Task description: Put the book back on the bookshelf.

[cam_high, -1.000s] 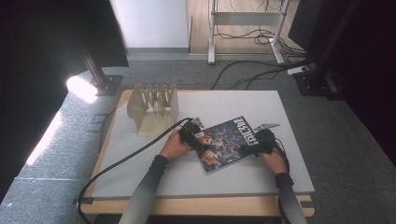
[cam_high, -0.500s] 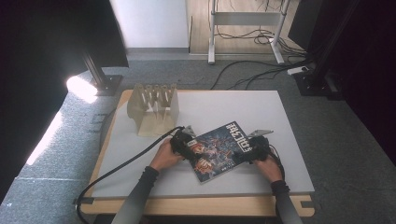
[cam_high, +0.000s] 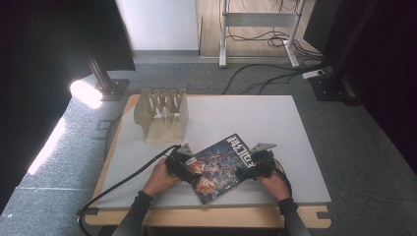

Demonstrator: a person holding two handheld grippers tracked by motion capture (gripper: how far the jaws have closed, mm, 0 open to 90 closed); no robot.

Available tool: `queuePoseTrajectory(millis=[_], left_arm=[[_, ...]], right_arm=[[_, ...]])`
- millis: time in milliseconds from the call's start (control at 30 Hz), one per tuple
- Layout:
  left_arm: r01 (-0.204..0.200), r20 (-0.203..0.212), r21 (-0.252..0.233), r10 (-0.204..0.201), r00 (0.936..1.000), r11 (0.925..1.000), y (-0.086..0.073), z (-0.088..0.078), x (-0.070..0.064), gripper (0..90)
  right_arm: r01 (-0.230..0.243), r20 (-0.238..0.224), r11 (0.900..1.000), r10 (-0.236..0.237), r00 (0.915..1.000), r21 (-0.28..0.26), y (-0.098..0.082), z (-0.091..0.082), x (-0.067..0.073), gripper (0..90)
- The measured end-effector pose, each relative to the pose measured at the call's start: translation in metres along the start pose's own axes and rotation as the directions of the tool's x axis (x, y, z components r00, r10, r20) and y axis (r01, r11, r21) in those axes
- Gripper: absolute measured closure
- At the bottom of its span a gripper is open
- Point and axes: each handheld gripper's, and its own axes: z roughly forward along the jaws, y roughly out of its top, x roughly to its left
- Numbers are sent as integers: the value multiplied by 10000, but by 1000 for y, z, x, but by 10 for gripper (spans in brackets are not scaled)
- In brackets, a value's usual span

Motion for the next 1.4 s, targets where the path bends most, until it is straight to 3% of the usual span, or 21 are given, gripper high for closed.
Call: queuePoseTrajectory(millis=[400, 500, 733, 833, 1000, 1100, 1200, 1267, 1400], left_arm=[[2, -42, 12, -2, 10000, 10000, -9, -5, -19, 0], [-50, -27, 100, 50, 10000, 9999, -13, -8, -29, 0], [-277, 172, 438, 269, 9995, 9987, -14, -13, -31, 0], [-368, -183, 350, 375, 9991, 9987, -14, -22, -26, 0], [-26, -789, 55, 30, 9969, 10000, -19, -40, -6, 0], [137, -1439, 38, -130, 9895, 9999, -26, -48, 11, 0], [313, -1677, 95, -293, 9854, 9995, -29, -49, 19, 0], [368, -2037, 213, -317, 9785, 9991, -34, -48, 27, 0], [421, -2195, 295, -346, 9750, 9987, -36, -43, 35, 0]], right_arm=[[405, 381, 9989, -414, 9984, 236, -30, -35, 1, 0], [478, 523, 9982, -497, 9974, 376, -31, -32, 1, 0], [437, 595, 9980, -464, 9971, 467, -27, -29, -5, 0], [419, 669, 9980, -450, 9967, 467, -25, -27, -7, 0], [238, 837, 9987, -276, 9961, 460, -17, -19, -14, 0], [204, 985, 9984, -256, 9948, 533, -8, -12, -19, 0], [161, 1049, 9983, -220, 9942, 560, -3, -8, -22, 0], [167, 1141, 9980, -236, 9932, 612, 5, -2, -25, 0], [118, 1176, 9978, -195, 9929, 655, 11, 4, -28, 0]])
